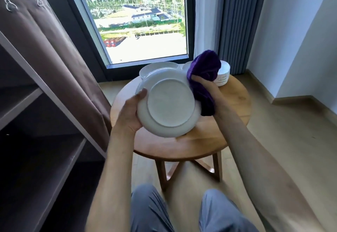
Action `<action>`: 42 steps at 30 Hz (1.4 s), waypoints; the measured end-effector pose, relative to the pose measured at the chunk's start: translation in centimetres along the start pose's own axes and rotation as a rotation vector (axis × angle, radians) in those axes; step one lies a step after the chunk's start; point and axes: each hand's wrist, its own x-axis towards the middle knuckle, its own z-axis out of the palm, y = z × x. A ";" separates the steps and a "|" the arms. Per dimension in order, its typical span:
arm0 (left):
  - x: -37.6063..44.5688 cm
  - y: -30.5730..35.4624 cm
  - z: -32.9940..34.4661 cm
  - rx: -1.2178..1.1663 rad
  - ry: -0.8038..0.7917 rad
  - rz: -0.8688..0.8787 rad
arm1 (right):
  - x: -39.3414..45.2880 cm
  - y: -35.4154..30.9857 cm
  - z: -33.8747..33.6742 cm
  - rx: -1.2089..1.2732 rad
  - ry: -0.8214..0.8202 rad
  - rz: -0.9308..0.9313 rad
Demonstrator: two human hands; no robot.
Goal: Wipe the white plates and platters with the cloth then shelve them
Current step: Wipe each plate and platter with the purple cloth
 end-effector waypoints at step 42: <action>-8.3 5.2 -2.3 0.957 0.554 0.516 | 1.3 4.0 17.4 0.196 0.238 0.055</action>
